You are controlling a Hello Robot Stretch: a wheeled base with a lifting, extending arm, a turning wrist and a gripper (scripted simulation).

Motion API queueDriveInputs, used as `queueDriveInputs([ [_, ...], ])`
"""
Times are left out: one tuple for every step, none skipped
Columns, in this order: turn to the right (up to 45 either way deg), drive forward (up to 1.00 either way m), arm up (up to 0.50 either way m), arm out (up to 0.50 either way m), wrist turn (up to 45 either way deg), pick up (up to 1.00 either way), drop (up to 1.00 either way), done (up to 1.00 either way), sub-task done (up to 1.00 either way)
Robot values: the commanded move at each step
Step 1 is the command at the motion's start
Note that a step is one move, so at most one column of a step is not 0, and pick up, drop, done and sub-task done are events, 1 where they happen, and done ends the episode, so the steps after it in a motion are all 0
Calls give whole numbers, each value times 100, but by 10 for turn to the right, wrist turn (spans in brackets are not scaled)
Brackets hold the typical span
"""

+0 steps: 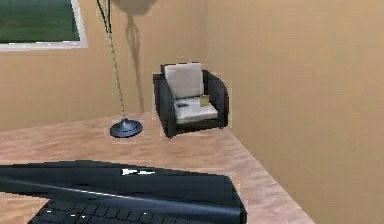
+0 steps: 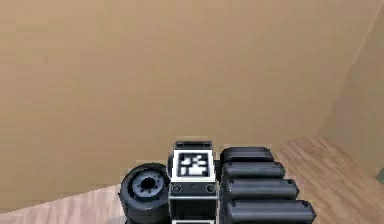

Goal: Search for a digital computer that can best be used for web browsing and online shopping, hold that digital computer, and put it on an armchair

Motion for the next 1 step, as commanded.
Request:
queueDriveInputs([
  [30, 0, 0, 0, 0, 0, 0, 0, 0],
])
